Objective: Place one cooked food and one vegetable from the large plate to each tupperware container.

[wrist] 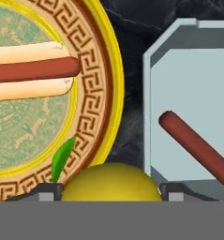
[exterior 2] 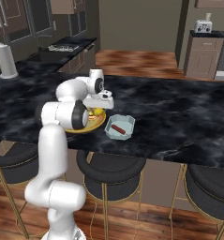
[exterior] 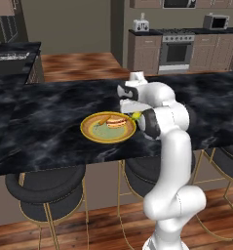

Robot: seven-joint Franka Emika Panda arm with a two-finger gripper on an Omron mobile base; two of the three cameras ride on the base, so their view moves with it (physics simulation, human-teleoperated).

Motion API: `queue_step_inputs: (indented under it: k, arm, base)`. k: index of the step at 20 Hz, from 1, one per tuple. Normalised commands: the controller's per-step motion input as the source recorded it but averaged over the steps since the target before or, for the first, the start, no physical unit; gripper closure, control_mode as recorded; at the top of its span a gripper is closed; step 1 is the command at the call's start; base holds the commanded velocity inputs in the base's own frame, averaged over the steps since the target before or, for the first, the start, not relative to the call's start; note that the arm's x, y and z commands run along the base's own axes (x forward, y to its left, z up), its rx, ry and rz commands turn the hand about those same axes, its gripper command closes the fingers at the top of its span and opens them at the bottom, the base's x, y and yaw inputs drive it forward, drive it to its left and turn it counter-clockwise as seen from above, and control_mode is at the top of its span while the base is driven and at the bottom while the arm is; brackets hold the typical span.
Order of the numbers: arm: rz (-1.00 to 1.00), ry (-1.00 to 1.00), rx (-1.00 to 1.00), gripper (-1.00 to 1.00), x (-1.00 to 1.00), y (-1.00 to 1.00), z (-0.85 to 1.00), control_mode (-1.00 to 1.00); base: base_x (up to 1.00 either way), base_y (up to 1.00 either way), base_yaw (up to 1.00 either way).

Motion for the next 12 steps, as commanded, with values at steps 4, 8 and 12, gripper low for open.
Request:
queue_step_inputs:
  k: [4, 8, 12]
  arm:
    - [0.08, 0.0, 0.16, 1.0, 0.59, -1.0, 0.0, -1.0]
    - [0.07, 0.0, 0.21, 1.0, 0.43, -0.85, 0.0, -1.0]
    - [0.01, 0.0, 0.02, 1.0, 0.15, -0.34, -0.06, -1.0]
  base:
    - [0.0, 0.0, 0.0]
    - [0.0, 0.0, 0.0]
    - [0.0, 0.0, 0.0]
